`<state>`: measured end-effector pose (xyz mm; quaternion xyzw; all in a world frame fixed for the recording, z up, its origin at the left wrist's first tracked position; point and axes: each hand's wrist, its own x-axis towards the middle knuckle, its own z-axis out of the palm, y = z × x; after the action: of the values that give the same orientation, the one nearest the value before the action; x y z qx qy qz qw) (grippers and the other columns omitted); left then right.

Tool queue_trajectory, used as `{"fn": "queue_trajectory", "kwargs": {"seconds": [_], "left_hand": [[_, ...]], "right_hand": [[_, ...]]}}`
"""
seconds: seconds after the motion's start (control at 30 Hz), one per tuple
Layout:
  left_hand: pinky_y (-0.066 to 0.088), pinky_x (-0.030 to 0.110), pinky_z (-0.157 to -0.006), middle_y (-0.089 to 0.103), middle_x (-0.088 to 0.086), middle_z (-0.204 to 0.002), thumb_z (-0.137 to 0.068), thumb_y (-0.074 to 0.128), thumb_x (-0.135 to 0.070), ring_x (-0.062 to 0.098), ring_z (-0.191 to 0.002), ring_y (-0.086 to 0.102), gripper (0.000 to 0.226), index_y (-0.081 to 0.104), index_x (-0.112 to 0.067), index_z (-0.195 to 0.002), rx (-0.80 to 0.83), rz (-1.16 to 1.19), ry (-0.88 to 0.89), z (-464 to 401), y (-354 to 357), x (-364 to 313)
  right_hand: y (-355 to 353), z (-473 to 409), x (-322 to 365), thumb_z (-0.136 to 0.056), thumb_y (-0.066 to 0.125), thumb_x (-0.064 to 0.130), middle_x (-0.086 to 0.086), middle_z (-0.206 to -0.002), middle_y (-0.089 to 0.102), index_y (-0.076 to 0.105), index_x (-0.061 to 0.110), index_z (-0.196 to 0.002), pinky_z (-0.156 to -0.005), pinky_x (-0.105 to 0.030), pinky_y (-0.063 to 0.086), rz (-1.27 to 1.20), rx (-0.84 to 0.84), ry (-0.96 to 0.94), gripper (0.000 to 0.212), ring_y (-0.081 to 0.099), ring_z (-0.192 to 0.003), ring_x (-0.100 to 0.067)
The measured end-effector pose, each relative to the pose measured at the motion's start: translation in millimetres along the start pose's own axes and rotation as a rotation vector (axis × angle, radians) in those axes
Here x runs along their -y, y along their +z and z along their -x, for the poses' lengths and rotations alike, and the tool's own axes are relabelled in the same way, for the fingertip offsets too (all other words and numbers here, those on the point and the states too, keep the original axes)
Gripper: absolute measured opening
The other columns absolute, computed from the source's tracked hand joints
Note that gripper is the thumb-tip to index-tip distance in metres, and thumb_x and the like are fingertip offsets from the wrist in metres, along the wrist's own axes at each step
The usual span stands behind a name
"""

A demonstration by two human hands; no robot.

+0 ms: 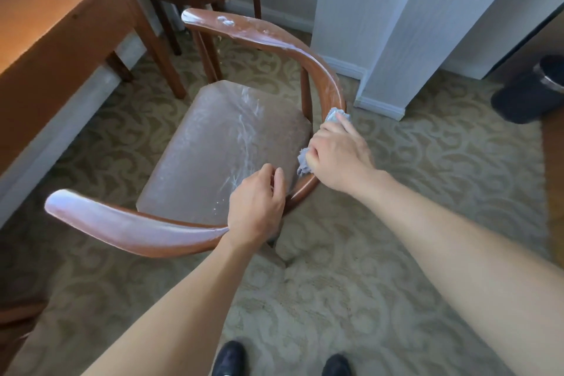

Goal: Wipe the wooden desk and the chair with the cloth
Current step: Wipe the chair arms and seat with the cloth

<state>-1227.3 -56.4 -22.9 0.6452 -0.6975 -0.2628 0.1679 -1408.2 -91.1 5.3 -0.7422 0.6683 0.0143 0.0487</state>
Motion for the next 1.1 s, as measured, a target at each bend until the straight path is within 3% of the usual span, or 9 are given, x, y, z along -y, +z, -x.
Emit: {"fn": "queue_trajectory", "kwargs": {"seconds": [0.17, 0.3, 0.37, 0.43, 0.53, 0.7, 0.77, 0.93, 1.1], "left_hand": [[0.045, 0.039, -0.066, 0.061, -0.001, -0.07, -0.101, 0.038, -0.034, 0.028, -0.071, 0.054, 0.031, 0.051, -0.016, -0.079, -0.037, -0.031, -0.037, 0.8, 1.5, -2.9], [0.048, 0.042, -0.067, 0.062, 0.0, -0.071, -0.101, 0.038, -0.034, 0.029, -0.071, 0.056, 0.03, 0.052, -0.015, -0.081, -0.024, -0.044, -0.055, 1.8, 1.3, -4.3], [0.049, 0.043, -0.067, 0.061, 0.001, -0.068, -0.1, 0.039, -0.031, 0.027, -0.068, 0.054, 0.03, 0.053, -0.014, -0.08, -0.011, -0.037, -0.076, 1.4, 0.4, -6.5], [0.049, 0.044, -0.067, 0.06, 0.001, -0.067, -0.099, 0.039, -0.029, 0.025, -0.066, 0.052, 0.029, 0.053, -0.014, -0.079, -0.012, -0.022, -0.103, 1.1, 0.9, -6.1], [0.051, 0.045, -0.068, 0.062, 0.001, -0.069, -0.1, 0.04, -0.03, 0.026, -0.069, 0.054, 0.03, 0.056, -0.015, -0.081, -0.013, -0.027, -0.108, 0.3, 2.8, -3.0], [0.053, 0.047, -0.071, 0.064, -0.001, -0.072, -0.101, 0.037, -0.033, 0.026, -0.072, 0.058, 0.031, 0.056, -0.018, -0.082, -0.009, -0.032, -0.077, -0.9, 5.0, 0.0], [0.054, 0.046, -0.074, 0.067, -0.001, -0.075, -0.101, 0.036, -0.035, 0.028, -0.075, 0.061, 0.03, 0.057, -0.019, -0.086, -0.016, -0.043, -0.068, -0.1, 7.1, 0.1], [0.055, 0.044, -0.074, 0.069, -0.004, -0.077, -0.1, 0.035, -0.038, 0.024, -0.075, 0.064, 0.03, 0.058, -0.023, -0.089, -0.011, -0.037, -0.051, -3.4, 6.2, 4.8], [0.053, 0.043, -0.071, 0.067, -0.003, -0.077, -0.101, 0.035, -0.034, 0.024, -0.073, 0.061, 0.027, 0.057, -0.021, -0.09, -0.017, -0.039, -0.037, -2.0, 5.8, 4.9]], "right_hand": [[-3.6, -21.6, 6.1, -0.094, 0.038, 0.031, -0.003, -0.105, 0.071, 0.078, 0.012, -0.1, -0.126, -0.04, -0.002, 0.016, 0.076, 0.12, 0.045, 0.043, -0.132, -0.02], [2.0, 25.1, 44.9, -0.088, 0.025, 0.028, -0.009, -0.095, 0.071, 0.076, 0.009, -0.097, -0.123, -0.048, 0.013, 0.048, 0.021, 0.055, 0.055, 0.055, -0.114, -0.03], [9.3, 49.4, 66.2, -0.088, 0.029, 0.022, -0.01, -0.092, 0.069, 0.072, 0.009, -0.092, -0.122, -0.049, 0.017, -0.042, -0.069, 0.063, 0.045, 0.056, -0.112, -0.032], [15.7, 68.3, 83.1, -0.089, 0.041, 0.013, -0.008, -0.1, 0.067, 0.067, 0.011, -0.097, -0.124, -0.048, 0.015, -0.176, -0.112, 0.127, 0.027, 0.05, -0.128, -0.032], [23.8, 81.3, 85.4, -0.094, 0.044, 0.014, -0.004, -0.114, 0.063, 0.062, 0.015, -0.102, -0.125, -0.048, 0.012, -0.237, -0.141, 0.111, 0.019, 0.036, -0.144, -0.03], [19.0, 53.2, 47.0, -0.092, 0.035, 0.029, -0.009, -0.093, 0.068, 0.07, 0.011, -0.083, -0.122, -0.047, 0.019, -0.18, -0.169, 0.017, 0.041, 0.055, -0.118, -0.032], [10.0, 27.9, 23.3, -0.09, 0.031, 0.033, -0.008, -0.092, 0.07, 0.077, 0.01, -0.088, -0.122, -0.047, 0.019, -0.076, -0.102, 0.002, 0.051, 0.056, -0.113, -0.029], [-14.1, -38.2, -8.1, -0.096, 0.03, 0.034, -0.004, -0.131, 0.064, 0.071, 0.015, -0.121, -0.124, -0.045, 0.0, 0.12, 0.214, 0.095, 0.051, 0.032, -0.143, -0.022], [-7.6, -6.5, 35.0, -0.094, 0.034, 0.029, -0.001, -0.11, 0.069, 0.072, 0.022, -0.109, -0.121, -0.045, 0.01, 0.199, 0.269, -0.009, 0.042, 0.05, -0.121, -0.024]]}}
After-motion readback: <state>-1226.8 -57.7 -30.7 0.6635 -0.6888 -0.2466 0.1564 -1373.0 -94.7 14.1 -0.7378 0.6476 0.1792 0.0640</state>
